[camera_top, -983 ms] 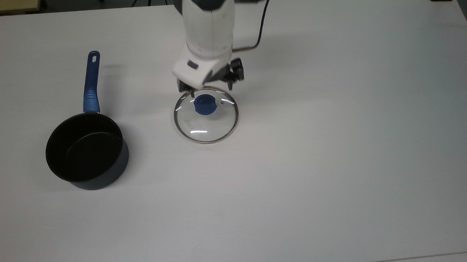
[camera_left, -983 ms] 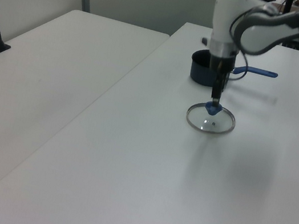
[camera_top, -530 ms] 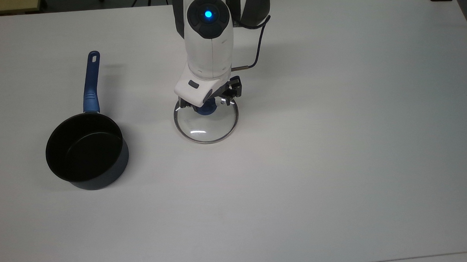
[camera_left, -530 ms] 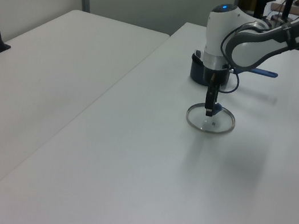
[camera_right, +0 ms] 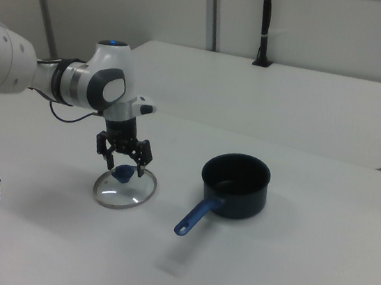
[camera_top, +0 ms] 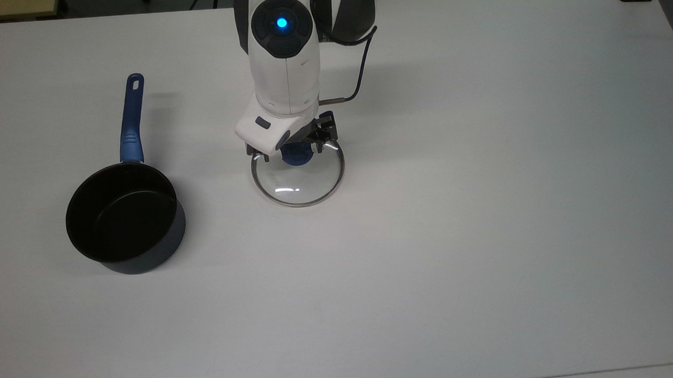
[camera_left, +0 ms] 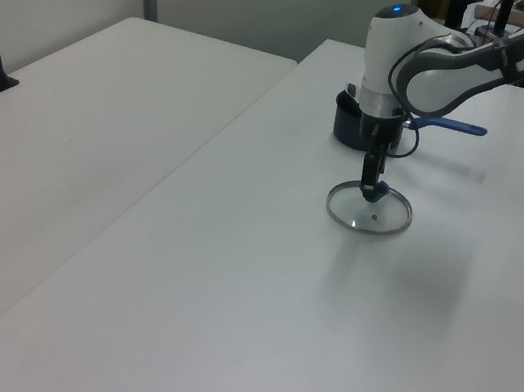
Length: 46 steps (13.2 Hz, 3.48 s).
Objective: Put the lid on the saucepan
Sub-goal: 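Lift the glass lid and carry it over the black saucepan, then lower the glass lid onto the saucepan rim, then open the gripper and raise it away from the lid knob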
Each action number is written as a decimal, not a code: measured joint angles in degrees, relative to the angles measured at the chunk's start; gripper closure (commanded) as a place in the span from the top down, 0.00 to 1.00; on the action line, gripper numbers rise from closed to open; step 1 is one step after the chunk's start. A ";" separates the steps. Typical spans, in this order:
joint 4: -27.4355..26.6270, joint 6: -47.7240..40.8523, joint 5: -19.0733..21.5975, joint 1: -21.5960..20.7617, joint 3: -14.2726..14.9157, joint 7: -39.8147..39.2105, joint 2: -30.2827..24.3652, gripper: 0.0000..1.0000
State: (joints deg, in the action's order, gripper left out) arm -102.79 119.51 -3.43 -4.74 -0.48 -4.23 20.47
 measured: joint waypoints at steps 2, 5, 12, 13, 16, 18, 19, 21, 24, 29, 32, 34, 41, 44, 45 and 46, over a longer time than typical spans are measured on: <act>-0.33 -0.01 0.00 -0.01 0.00 0.00 0.03 0.81; -1.37 -0.01 0.00 -0.08 -0.01 -0.03 0.04 0.50; 3.21 -0.56 0.01 1.36 0.37 -0.06 -0.65 0.42; 5.84 -1.93 0.01 2.40 0.53 -0.06 -0.75 0.42; 13.59 -3.01 0.00 8.53 0.81 -0.80 -0.90 0.42; 17.73 -3.03 0.00 12.86 0.93 -4.87 -0.27 0.43; 19.62 -3.03 0.00 14.92 0.97 -7.04 0.65 0.43; 22.17 -1.15 0.00 18.12 1.02 -10.25 3.44 0.43; 22.98 1.17 0.00 20.15 1.02 -12.37 6.68 0.43; 22.93 1.17 0.00 20.22 0.87 -12.54 8.36 0.47; 22.99 1.20 0.00 19.99 0.60 -12.54 9.27 1.00; 22.98 1.20 0.00 19.93 0.59 -12.54 9.34 1.00; 22.32 -10.18 -0.45 11.52 -0.47 3.67 -0.42 1.00; 16.16 -16.86 -2.19 4.43 -0.55 15.47 -9.39 1.00; 13.29 -18.49 -2.45 3.00 -0.53 17.12 -12.47 1.00; 11.18 -20.51 -2.47 2.38 -0.49 17.42 -15.02 1.00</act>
